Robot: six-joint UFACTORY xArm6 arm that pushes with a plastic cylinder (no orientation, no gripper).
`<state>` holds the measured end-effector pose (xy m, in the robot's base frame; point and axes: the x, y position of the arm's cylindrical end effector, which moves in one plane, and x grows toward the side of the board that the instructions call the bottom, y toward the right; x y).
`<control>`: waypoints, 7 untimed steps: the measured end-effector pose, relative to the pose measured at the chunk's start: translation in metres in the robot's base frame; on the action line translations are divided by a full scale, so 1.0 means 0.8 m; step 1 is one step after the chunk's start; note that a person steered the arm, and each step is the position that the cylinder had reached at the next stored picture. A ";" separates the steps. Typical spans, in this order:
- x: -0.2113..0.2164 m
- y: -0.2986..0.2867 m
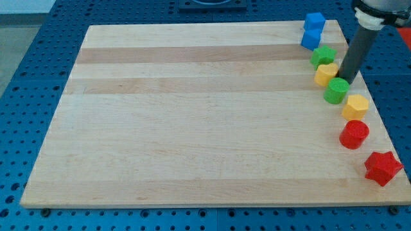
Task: Adjust the hexagon and red star in a line of blocks
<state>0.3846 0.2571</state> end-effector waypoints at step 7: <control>0.080 0.018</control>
<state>0.4488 0.2717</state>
